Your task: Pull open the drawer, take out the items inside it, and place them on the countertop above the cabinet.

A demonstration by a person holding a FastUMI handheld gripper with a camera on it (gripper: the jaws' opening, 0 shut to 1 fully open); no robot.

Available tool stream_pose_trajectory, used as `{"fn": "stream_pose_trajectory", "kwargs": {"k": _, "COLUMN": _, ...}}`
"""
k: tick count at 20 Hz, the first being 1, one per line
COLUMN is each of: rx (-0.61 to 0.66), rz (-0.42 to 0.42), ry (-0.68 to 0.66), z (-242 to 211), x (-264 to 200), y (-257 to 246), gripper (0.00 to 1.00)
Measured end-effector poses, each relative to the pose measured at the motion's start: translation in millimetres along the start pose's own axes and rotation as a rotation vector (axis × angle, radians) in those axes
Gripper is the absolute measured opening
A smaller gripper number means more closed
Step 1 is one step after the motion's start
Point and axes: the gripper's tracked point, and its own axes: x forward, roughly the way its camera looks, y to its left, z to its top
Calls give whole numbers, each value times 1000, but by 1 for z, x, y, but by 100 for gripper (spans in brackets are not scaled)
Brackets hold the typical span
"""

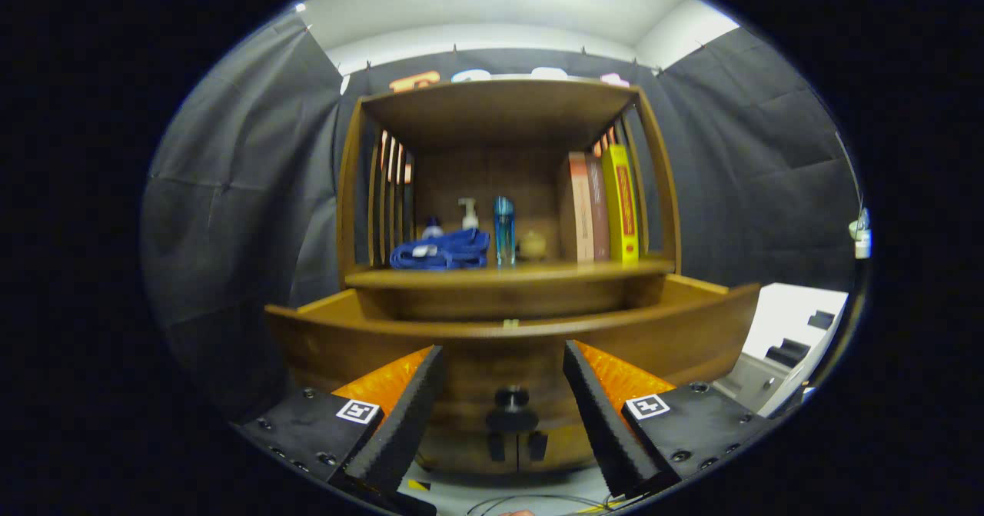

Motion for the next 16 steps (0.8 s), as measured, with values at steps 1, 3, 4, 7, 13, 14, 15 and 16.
{"fn": "stream_pose_trajectory", "kwargs": {"k": 1, "rx": -4, "rz": -8, "ry": -28, "z": 21, "x": 7, "y": -4, "gripper": 100}}
{"fn": "stream_pose_trajectory", "kwargs": {"k": 3, "rx": -12, "rz": -21, "ry": -54, "z": 57, "x": 28, "y": -13, "gripper": 100}}
{"fn": "stream_pose_trajectory", "kwargs": {"k": 4, "rx": -10, "rz": -15, "ry": -54, "z": 70, "x": 42, "y": -16, "gripper": 100}}
{"fn": "stream_pose_trajectory", "kwargs": {"k": 7, "rx": -40, "rz": -42, "ry": -3, "z": 96, "x": 100, "y": -33, "gripper": 100}}
{"fn": "stream_pose_trajectory", "kwargs": {"k": 13, "rx": -112, "rz": -77, "ry": 365, "z": 18, "x": 177, "y": -45, "gripper": 100}}
{"fn": "stream_pose_trajectory", "kwargs": {"k": 14, "rx": -95, "rz": -53, "ry": 451, "z": -8, "x": 179, "y": -39, "gripper": 100}}
{"fn": "stream_pose_trajectory", "kwargs": {"k": 15, "rx": -73, "rz": -36, "ry": 519, "z": -29, "x": 178, "y": -34, "gripper": 100}}
{"fn": "stream_pose_trajectory", "kwargs": {"k": 16, "rx": -64, "rz": -35, "ry": 567, "z": -46, "x": 178, "y": -33, "gripper": 100}}
